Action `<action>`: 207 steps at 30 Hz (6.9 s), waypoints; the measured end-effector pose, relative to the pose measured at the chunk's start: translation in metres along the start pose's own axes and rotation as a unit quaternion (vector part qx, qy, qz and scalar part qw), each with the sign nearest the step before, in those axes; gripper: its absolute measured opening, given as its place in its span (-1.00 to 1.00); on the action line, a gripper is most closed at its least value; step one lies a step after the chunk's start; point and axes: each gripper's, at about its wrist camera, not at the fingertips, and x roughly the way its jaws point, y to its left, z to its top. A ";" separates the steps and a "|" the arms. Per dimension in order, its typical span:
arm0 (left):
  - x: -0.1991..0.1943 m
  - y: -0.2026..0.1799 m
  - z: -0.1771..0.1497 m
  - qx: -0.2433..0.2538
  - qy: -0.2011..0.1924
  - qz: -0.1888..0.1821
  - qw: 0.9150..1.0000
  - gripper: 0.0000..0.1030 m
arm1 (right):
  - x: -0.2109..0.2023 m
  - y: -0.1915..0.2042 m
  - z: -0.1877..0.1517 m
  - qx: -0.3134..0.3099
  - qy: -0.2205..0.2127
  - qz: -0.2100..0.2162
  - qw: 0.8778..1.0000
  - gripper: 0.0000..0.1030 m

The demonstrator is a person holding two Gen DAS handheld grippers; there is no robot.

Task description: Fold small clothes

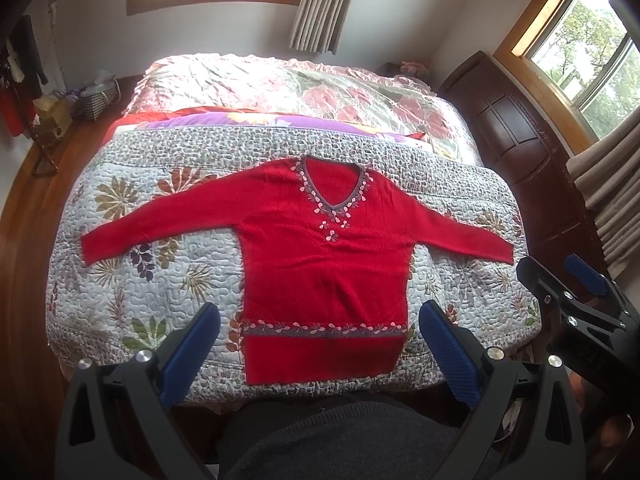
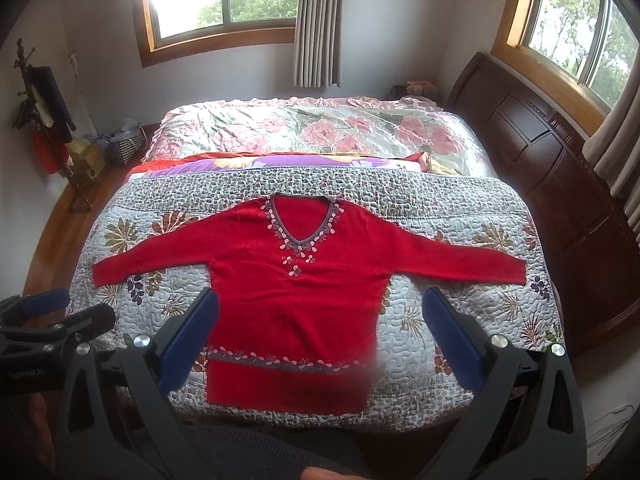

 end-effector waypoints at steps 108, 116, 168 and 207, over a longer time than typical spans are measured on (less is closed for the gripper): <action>0.248 -0.083 0.024 -0.096 0.107 -0.047 0.989 0.93 | 0.414 -0.648 -0.163 0.654 0.047 0.114 0.746 -0.21; 0.245 -0.080 0.022 -0.106 0.098 -0.043 0.989 0.93 | 0.425 -0.647 -0.158 0.656 0.054 0.114 0.744 -0.89; 0.310 0.082 0.124 -0.100 0.077 -0.248 0.960 0.93 | 0.426 -0.149 0.037 0.253 0.106 0.192 0.942 -0.91; 0.565 -0.011 0.138 -0.134 0.260 -0.281 0.914 0.65 | 0.348 -0.068 -0.122 0.209 0.252 0.168 0.930 -0.17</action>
